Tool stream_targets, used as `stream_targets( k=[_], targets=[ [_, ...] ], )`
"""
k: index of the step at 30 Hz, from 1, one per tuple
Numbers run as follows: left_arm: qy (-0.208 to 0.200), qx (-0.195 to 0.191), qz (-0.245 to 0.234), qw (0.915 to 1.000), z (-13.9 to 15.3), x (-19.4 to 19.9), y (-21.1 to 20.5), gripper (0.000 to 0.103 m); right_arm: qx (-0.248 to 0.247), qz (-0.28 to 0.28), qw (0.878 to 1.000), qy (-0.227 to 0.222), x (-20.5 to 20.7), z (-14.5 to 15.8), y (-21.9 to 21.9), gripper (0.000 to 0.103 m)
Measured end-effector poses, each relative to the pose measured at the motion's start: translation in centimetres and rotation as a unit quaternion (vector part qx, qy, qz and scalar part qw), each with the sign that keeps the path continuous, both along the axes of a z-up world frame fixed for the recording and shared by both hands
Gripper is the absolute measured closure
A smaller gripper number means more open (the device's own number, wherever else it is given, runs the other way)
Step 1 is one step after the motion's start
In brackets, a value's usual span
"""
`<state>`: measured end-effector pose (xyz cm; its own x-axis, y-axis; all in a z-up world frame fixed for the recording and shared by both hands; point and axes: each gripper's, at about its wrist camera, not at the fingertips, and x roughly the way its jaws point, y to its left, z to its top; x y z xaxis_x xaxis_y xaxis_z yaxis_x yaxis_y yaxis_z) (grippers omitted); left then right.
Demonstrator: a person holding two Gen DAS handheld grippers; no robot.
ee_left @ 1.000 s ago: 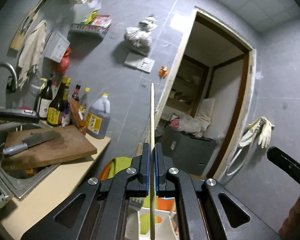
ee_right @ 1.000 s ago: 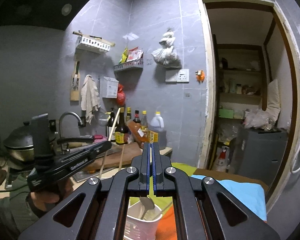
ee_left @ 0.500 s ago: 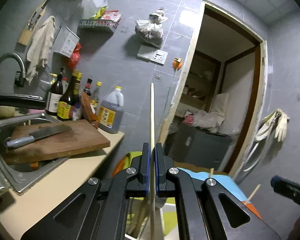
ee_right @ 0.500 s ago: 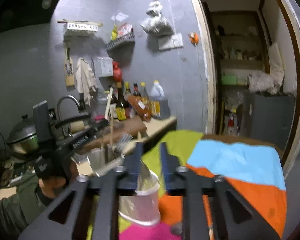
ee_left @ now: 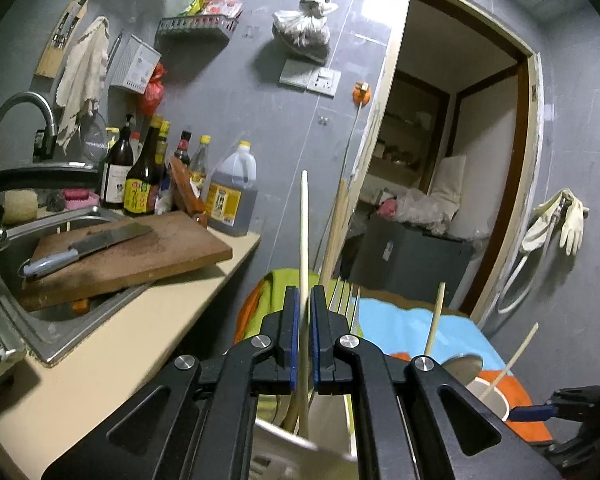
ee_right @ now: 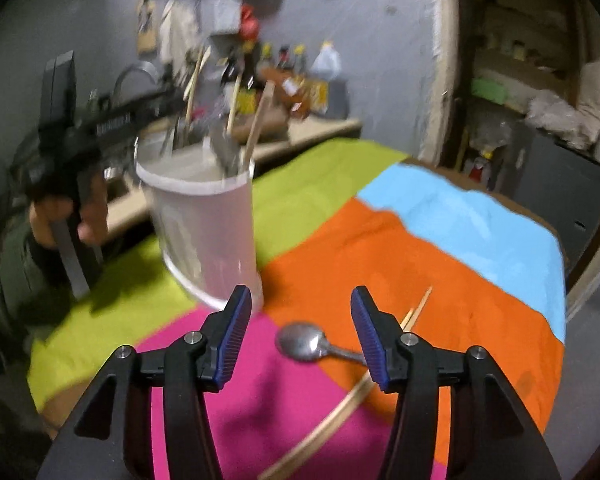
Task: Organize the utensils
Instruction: 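Open the right tool to drop the spoon into the basket while the left lowers its chopstick, then close the right tool on the metal spoon lying on the cloth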
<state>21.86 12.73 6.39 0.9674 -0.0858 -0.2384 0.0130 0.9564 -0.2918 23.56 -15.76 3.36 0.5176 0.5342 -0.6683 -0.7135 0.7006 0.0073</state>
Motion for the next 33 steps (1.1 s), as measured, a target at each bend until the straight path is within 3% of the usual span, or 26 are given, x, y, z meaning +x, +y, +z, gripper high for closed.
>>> stream_targets(
  k=[4,9,13,20,24,25,28,33],
  targets=[
    [0.005,0.005,0.004,1.0,-0.1,-1.2,-0.2,0.098,-0.059,0.045,0.997,0.018,0.6,-2.2,0.6,0.053],
    [0.009,0.0,-0.003,1.0,-0.1,-3.5,-0.6,0.078,-0.128,0.083,0.988,0.029,1.7,-5.0,1.5,0.053],
    [0.011,0.01,-0.007,0.9999,-0.1,-5.6,-1.2,0.077,-0.178,0.123,0.976,0.028,2.1,-6.5,2.9,0.052],
    [0.037,0.012,-0.011,0.9992,-1.0,-8.4,-2.1,0.072,-0.201,0.171,0.964,0.019,2.0,-6.5,3.3,0.052],
    [0.059,0.013,-0.01,0.9981,-2.0,-9.6,-2.8,0.062,-0.216,0.185,0.959,0.008,1.4,-6.4,2.7,0.053],
    [0.065,0.019,-0.006,0.9977,-2.2,-9.9,-3.2,0.061,-0.217,0.185,0.958,0.003,1.3,-6.4,2.8,0.061],
    [0.075,0.029,-0.006,0.9967,-2.7,-10.2,-3.8,0.06,-0.21,0.184,0.96,-0.004,0.7,-6.5,3.0,0.072],
    [0.072,0.027,-0.013,0.9969,-2.9,-10.7,-4.2,0.058,-0.188,0.14,0.972,-0.019,-0.1,-6.4,3.0,0.078]
  ],
)
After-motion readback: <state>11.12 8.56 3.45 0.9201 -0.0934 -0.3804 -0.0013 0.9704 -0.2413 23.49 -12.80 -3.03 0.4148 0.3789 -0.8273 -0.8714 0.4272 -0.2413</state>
